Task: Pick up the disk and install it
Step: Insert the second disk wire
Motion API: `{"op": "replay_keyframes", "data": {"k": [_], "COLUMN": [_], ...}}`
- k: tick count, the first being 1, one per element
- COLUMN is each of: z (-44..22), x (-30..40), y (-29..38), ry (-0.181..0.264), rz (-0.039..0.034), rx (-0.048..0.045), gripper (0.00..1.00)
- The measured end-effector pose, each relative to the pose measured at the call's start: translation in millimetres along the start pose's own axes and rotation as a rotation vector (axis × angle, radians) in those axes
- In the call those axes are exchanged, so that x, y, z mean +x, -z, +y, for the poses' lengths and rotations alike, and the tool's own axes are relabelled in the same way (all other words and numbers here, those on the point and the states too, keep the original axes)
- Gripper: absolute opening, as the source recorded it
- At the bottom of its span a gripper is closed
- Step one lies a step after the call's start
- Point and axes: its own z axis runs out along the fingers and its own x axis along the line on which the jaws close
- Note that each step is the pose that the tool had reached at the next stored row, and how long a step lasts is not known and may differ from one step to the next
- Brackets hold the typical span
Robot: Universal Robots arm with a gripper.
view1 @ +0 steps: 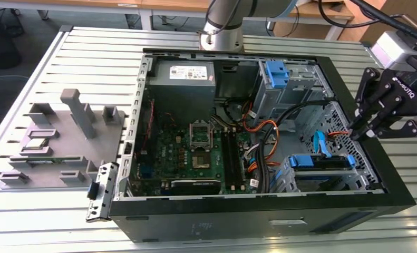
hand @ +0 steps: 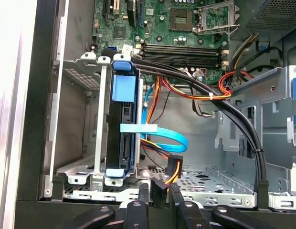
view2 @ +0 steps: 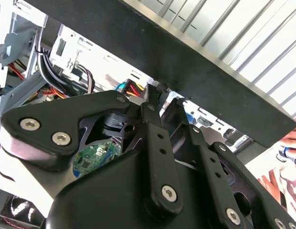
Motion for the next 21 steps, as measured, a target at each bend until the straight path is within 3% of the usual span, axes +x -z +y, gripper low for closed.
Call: {"op": "replay_keyframes", "data": {"k": [5, 14, 19, 21], "z": [0.1, -1.2, -1.7, -1.8], "x": [0.0, 0.0, 0.0, -0.3], "y": [2.2, 1.6, 0.6, 0.4], "ry": [-0.001, -0.005, -0.006, -0.007], "rz": [0.0094, 0.0113, 0.0228, 0.0318], "rx": [-0.0041, -0.0087, -0.0128, -0.0152], "gripper": [0.31, 0.31, 0.31, 0.31]}}
